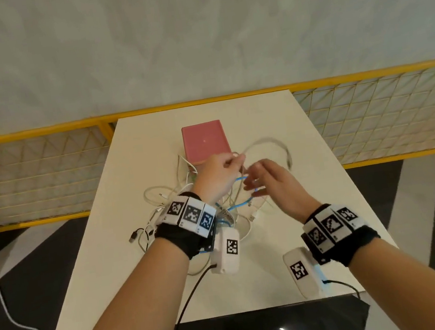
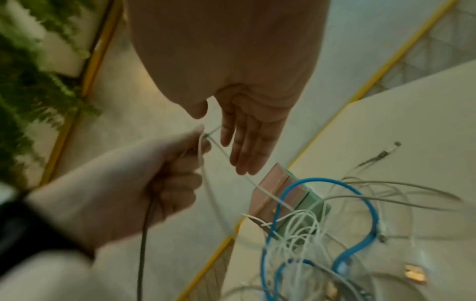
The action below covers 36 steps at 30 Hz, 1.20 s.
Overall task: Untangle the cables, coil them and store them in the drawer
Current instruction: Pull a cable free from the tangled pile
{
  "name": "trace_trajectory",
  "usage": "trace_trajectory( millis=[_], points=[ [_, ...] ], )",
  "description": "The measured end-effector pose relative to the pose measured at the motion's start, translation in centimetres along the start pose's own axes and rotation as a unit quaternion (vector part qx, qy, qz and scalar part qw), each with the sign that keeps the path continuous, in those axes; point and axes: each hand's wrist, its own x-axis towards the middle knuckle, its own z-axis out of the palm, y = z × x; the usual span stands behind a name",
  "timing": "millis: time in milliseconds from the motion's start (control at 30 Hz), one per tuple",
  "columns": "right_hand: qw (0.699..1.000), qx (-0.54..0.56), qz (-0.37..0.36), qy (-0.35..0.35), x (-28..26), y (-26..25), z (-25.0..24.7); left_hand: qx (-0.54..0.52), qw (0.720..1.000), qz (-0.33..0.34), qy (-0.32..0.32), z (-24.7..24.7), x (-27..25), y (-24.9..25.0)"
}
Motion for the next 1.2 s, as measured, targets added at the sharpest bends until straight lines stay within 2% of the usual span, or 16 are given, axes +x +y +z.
trace_trajectory(
  millis=[100,200,267,333,433,533,600,667,767,833,900,967,1067,1133,1200],
  points=[
    [0.992,0.108,0.057,-0.024,1.6,-1.5,-0.2,0.106,0.994,0.037,-0.012,-0.2,-0.6,-0.7],
    [0.982,0.163,0.093,-0.019,2.8,-2.5,-0.3,0.137,0.989,0.050,-0.034,-0.2,-1.2,-0.6],
    [0.984,0.137,0.111,0.005,3.3,-2.8,-0.3,0.138,0.988,0.057,-0.037,-0.5,-1.5,-0.4],
    [0.992,0.046,0.120,0.012,3.2,-2.8,-0.3,0.138,0.989,0.051,-0.007,-0.9,-1.7,-0.5],
    [0.991,-0.058,0.105,-0.059,2.2,-2.7,0.0,0.083,0.994,0.038,0.052,-1.5,-1.9,-0.7],
    [0.981,0.015,0.127,-0.145,1.2,-2.4,0.5,0.060,0.996,0.034,0.053,-1.6,-1.9,-0.4],
    [0.976,0.066,0.145,-0.150,1.2,-2.1,0.4,0.062,0.996,0.043,0.037,-1.6,-2.1,-0.2],
    [0.980,0.068,0.149,-0.111,1.6,-1.6,0.2,0.072,0.996,0.048,0.034,-1.6,-2.3,-0.3],
    [0.987,0.053,0.147,0.035,2.7,-0.1,-0.7,0.093,0.992,0.042,0.074,-2.1,-2.3,-0.7],
    [0.985,-0.017,0.120,0.123,3.1,0.8,-1.3,0.112,0.985,0.046,0.121,-2.4,-2.2,-1.0],
    [0.980,-0.120,0.049,0.151,2.8,0.7,-1.2,0.105,0.981,0.052,0.155,-2.5,-2.2,-1.0],
    [0.983,-0.133,-0.004,0.124,2.1,-0.5,-0.3,0.067,0.982,0.073,0.162,-2.2,-2.4,-0.6],
    [0.999,-0.018,0.048,-0.015,1.6,-2.0,1.5,0.030,0.983,0.138,0.117,-1.3,-3.1,0.3],
    [0.990,0.106,0.081,-0.040,1.6,-2.6,1.7,0.017,0.986,0.158,0.045,-1.0,-3.7,0.4],
    [0.979,0.179,0.085,-0.040,1.6,-3.1,1.1,0.013,0.987,0.155,-0.032,-1.0,-4.5,0.0]
  ],
)
